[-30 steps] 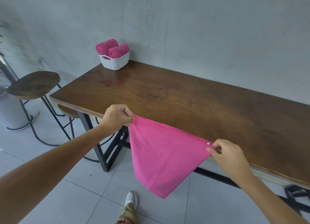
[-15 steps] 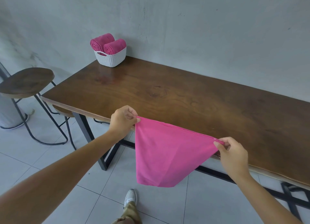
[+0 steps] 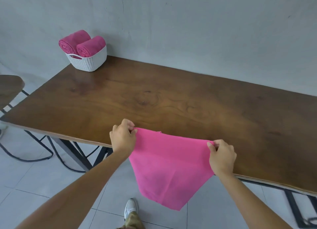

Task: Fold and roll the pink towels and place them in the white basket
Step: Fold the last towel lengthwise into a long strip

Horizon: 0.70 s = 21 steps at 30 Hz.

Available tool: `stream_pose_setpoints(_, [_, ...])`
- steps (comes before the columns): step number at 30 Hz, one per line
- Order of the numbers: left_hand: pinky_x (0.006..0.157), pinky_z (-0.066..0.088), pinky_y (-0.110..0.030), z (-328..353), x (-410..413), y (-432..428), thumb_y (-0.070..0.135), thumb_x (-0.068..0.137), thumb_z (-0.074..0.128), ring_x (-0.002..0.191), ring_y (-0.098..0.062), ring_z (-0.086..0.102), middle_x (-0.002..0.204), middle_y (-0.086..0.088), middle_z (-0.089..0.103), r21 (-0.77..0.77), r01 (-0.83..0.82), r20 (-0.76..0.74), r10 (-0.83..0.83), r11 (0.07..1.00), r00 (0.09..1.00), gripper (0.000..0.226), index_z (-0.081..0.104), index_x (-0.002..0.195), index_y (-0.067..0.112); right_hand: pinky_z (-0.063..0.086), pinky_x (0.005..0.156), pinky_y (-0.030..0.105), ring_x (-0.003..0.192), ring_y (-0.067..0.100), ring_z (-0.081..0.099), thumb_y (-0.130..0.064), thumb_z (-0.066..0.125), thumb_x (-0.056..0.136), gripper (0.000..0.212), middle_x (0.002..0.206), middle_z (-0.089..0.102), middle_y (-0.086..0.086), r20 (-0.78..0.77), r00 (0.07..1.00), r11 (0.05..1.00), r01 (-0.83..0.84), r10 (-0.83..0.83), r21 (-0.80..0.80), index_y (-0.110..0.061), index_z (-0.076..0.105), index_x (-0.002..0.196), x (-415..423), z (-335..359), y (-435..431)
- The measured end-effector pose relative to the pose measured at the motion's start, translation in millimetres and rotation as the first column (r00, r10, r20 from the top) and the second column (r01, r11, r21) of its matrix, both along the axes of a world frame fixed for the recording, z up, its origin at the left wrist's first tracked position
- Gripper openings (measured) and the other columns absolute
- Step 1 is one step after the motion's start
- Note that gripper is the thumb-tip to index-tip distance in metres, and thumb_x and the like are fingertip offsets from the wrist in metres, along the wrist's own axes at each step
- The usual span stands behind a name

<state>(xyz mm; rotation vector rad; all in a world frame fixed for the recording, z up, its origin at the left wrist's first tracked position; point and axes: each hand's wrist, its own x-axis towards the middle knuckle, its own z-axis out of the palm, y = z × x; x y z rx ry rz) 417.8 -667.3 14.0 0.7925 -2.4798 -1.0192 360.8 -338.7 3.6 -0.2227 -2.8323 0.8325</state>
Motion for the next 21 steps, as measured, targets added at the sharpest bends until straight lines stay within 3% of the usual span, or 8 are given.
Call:
stream_pose_setpoints(3, [0.083,0.024,-0.033,-3,-18,-8,0.019,0.093,0.068,0.095,-0.017,0.047,0.084,0.017,0.064,-0.032,0.028,0.004,-0.028,0.999,1.0,0.013,0.058,0.095,0.026,0.035,0.087,0.044,0.096,0.029,0.051,-0.031,0.063,0.097,0.015,0.088,0.063,-0.003,-0.044,0.999,0.998,-0.022,0.024,0.057,-0.018,0.065,0.09,-16,-6,0])
stream_pose_setpoints(11, [0.084,0.03,-0.034,-5,-91,-27,0.021,0.094,0.069,0.094,-0.016,0.052,0.085,0.018,0.066,-0.038,0.1,-0.004,-0.1,0.994,0.995,0.01,0.06,0.094,0.027,0.037,0.092,0.046,0.101,0.027,0.05,-0.032,0.061,0.098,0.014,0.094,0.061,-0.002,-0.03,0.999,0.996,0.037,-0.034,0.087,-0.019,0.064,0.094,-76,-6,-19])
stream_pose_setpoints(18, [0.082,0.03,-0.035,-7,-159,-47,0.019,0.093,0.069,0.091,-0.017,0.051,0.084,0.017,0.065,-0.064,0.177,-0.002,-0.177,0.982,0.984,0.013,0.059,0.091,0.027,0.033,0.1,0.045,0.116,0.025,0.049,-0.044,0.066,0.095,0.016,0.103,0.065,-0.007,0.224,0.97,0.992,0.078,-0.098,0.095,-0.029,0.072,0.096,-146,15,-27])
stream_pose_setpoints(21, [0.082,0.032,-0.036,-7,-183,-53,0.019,0.092,0.069,0.09,-0.018,0.052,0.083,0.016,0.065,-0.062,0.214,-0.004,-0.215,0.975,0.977,0.014,0.059,0.089,0.027,0.033,0.101,0.043,0.12,0.026,0.049,-0.05,0.068,0.091,0.017,0.105,0.068,-0.007,0.288,0.945,0.987,0.133,-0.155,0.095,-0.033,0.07,0.087,-167,23,-29])
